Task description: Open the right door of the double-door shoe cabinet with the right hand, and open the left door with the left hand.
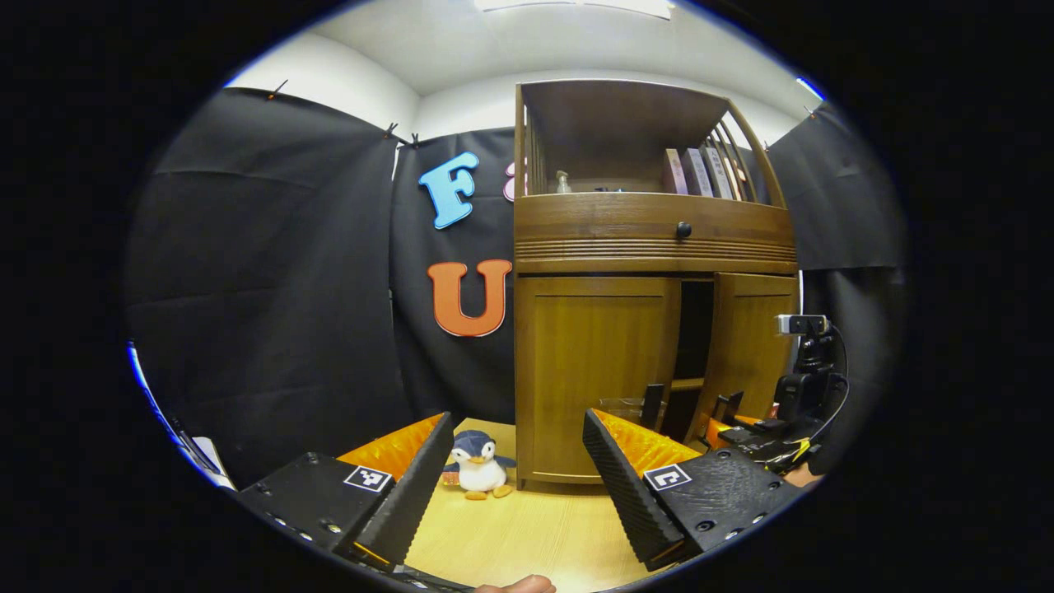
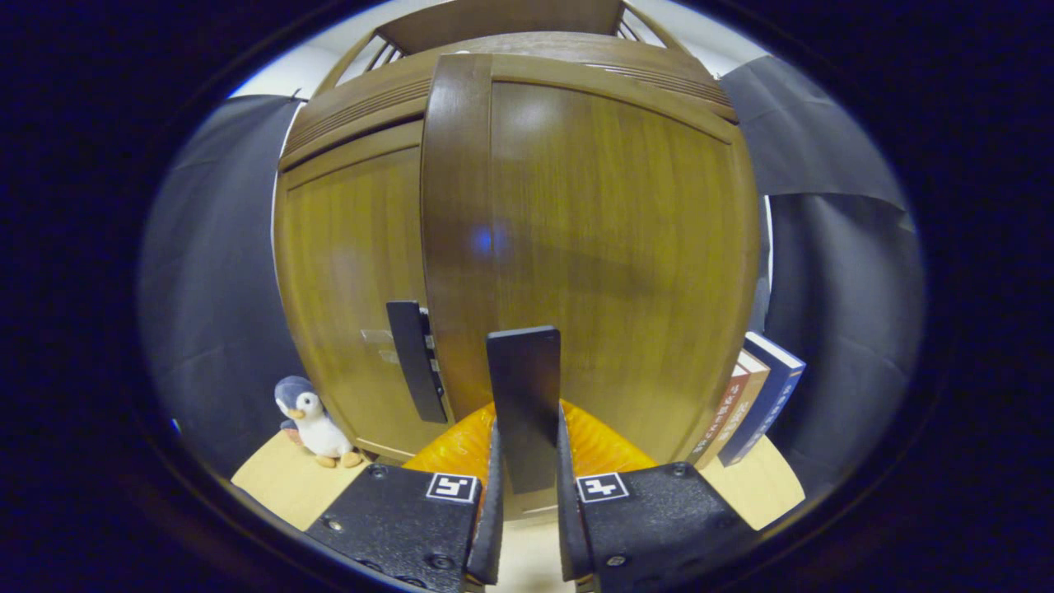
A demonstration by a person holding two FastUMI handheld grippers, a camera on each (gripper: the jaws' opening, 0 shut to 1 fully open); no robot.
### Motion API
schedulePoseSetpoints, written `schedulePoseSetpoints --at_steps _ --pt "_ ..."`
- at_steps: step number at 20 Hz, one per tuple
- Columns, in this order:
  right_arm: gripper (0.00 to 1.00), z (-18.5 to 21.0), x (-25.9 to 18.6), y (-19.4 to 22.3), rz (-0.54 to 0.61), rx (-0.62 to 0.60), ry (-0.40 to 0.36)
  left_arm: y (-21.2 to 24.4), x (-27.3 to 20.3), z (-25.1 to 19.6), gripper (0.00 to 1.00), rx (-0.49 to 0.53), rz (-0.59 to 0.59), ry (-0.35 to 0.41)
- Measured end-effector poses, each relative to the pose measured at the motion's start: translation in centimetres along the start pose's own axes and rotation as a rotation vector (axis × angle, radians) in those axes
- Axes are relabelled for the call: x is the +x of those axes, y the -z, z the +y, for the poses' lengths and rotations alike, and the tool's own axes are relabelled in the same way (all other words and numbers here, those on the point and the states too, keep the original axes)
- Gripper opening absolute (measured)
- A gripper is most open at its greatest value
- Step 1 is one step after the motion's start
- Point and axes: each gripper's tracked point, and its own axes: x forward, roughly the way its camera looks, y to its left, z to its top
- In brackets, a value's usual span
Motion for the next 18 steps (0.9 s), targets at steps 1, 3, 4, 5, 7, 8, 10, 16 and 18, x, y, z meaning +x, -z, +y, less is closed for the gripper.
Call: schedulePoseSetpoints --at_steps 1,3,4,5,7,8,10,16,18 --pt "0.31 -0.3 -0.5 0.2 -0.001 0.000 0.003 -0.1 -0.1 -0.2 0.95 0.003 -0.001 0.009" --pt "0.31 -1.0 -1.8 0.5 0.000 0.001 0.006 -0.2 -0.2 -0.8 0.95 0.006 -0.005 0.031" --pt "0.31 -1.4 -2.4 0.6 0.001 0.003 0.007 -0.3 -0.3 -1.2 0.95 0.009 -0.007 0.043" --pt "0.31 -1.7 -3.2 0.8 0.002 0.007 0.011 -0.4 -0.4 -1.5 0.95 0.012 -0.010 0.055" --pt "0.31 -2.6 -4.3 1.1 0.002 0.014 0.021 -0.5 -0.6 -1.9 0.95 0.020 -0.013 0.075" --pt "0.30 -3.1 -4.9 1.2 0.002 0.019 0.026 -0.5 -0.6 -2.1 0.95 0.022 -0.014 0.087" --pt "0.29 -4.0 -6.2 1.5 0.011 0.035 0.036 -0.4 -0.6 -2.9 0.95 0.022 -0.010 0.109" --pt "0.25 -7.7 -9.0 2.4 0.024 0.037 0.104 -0.2 -0.7 -5.3 0.95 0.024 -0.008 0.171" --pt "0.23 -9.0 -10.0 2.6 0.030 0.037 0.130 -0.1 -0.6 -6.1 0.95 0.027 -0.006 0.189"
